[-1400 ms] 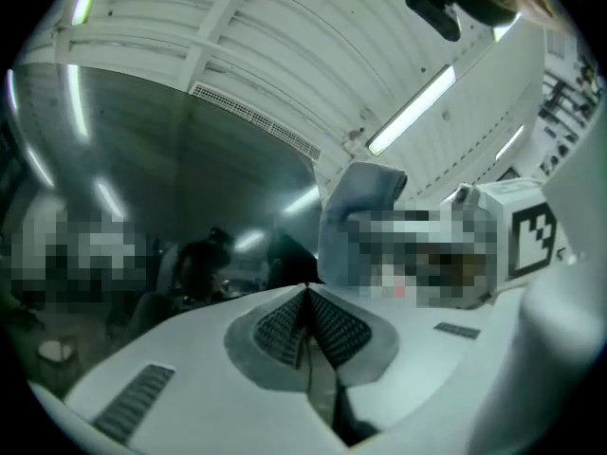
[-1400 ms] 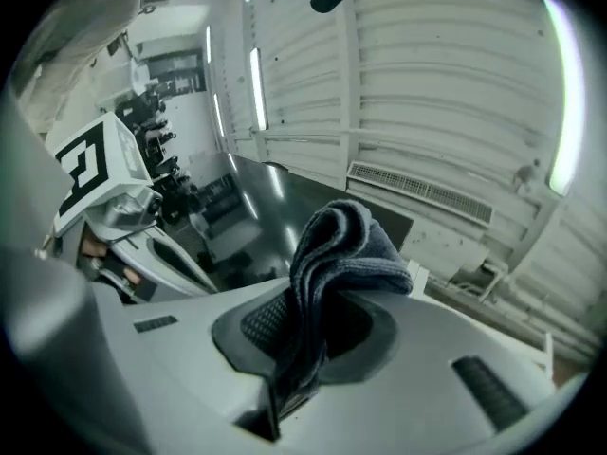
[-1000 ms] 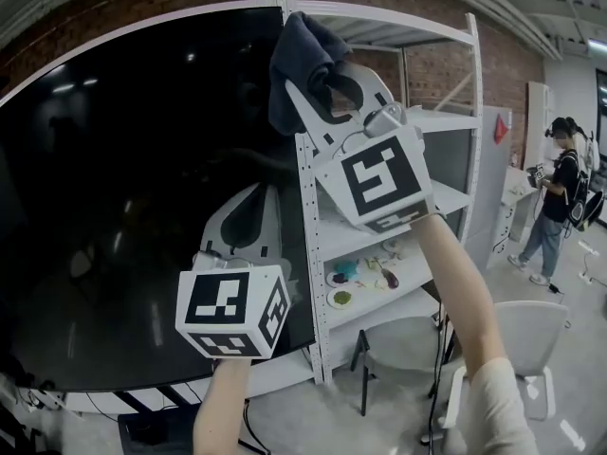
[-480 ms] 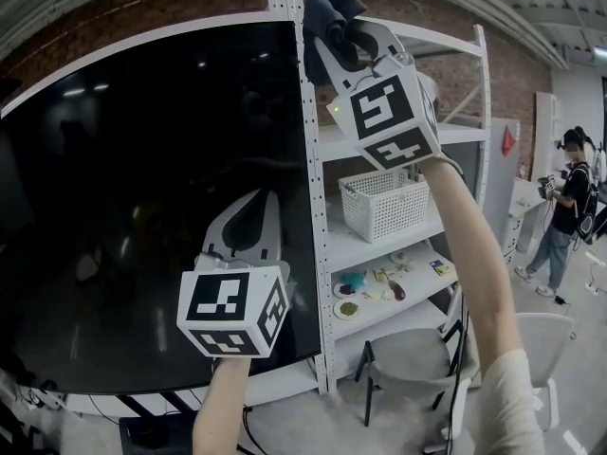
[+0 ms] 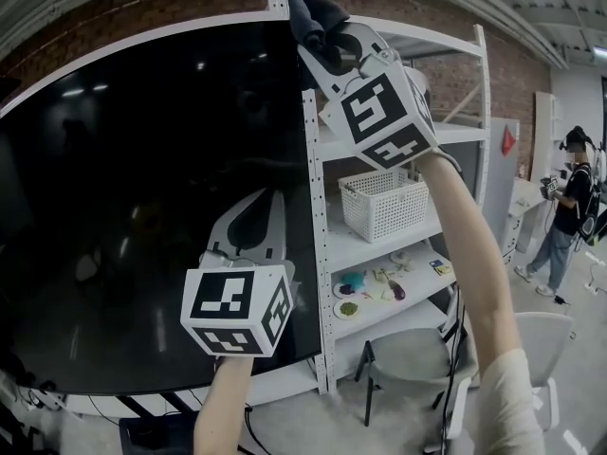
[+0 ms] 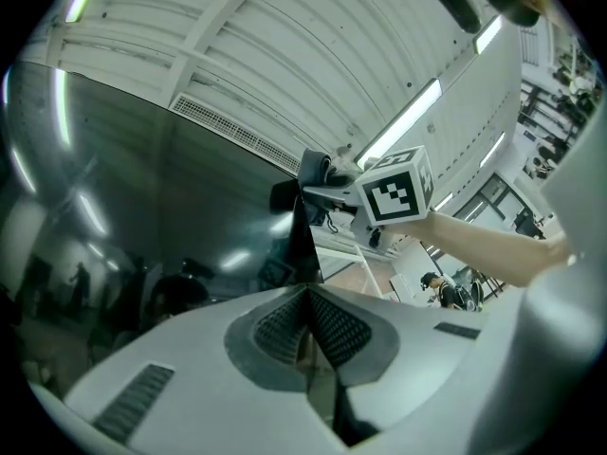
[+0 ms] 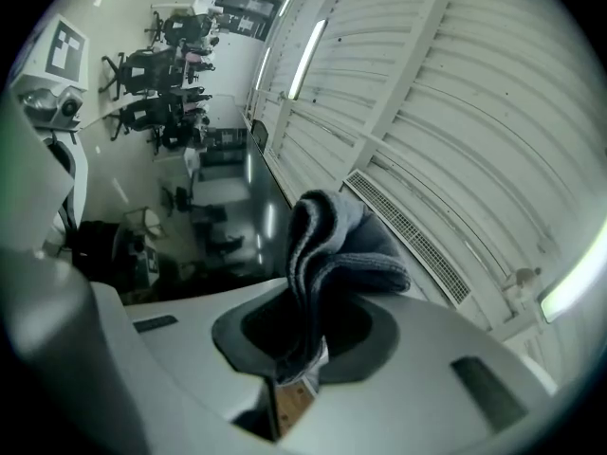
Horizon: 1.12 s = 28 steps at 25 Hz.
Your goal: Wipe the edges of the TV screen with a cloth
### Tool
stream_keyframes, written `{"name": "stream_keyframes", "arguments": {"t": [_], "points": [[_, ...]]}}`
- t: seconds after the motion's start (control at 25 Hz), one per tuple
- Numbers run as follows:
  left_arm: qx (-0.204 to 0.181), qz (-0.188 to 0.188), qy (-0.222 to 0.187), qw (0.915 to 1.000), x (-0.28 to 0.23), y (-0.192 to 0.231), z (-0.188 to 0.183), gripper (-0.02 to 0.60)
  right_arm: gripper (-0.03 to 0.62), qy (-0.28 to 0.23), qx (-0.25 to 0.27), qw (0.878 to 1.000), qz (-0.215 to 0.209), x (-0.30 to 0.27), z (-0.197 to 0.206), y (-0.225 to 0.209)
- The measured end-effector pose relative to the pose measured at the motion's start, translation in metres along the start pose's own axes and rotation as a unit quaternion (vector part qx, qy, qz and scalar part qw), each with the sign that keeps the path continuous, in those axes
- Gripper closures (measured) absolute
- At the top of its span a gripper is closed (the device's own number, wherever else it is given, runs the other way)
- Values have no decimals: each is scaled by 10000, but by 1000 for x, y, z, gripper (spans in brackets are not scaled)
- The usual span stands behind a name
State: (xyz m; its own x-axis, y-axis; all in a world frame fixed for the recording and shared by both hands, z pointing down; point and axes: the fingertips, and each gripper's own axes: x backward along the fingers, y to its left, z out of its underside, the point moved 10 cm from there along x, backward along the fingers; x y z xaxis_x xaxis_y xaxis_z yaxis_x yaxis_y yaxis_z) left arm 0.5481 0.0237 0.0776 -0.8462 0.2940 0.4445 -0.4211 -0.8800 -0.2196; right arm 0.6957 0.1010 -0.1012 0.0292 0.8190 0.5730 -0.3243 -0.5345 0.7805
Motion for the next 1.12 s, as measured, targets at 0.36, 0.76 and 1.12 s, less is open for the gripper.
{"name": "stream_keyframes", "arguments": {"t": [0.36, 0.76, 1.12], "points": [[29, 1, 44, 10000, 9, 1, 9, 568, 545, 31, -1, 9994, -349, 10, 1, 18], [275, -14, 137, 9995, 23, -10, 31, 568, 545, 74, -220, 9966, -795, 49, 14, 69], [416, -63, 287, 9987, 44, -19, 61, 568, 545, 424, -499, 9929, -995, 90, 32, 137]]}}
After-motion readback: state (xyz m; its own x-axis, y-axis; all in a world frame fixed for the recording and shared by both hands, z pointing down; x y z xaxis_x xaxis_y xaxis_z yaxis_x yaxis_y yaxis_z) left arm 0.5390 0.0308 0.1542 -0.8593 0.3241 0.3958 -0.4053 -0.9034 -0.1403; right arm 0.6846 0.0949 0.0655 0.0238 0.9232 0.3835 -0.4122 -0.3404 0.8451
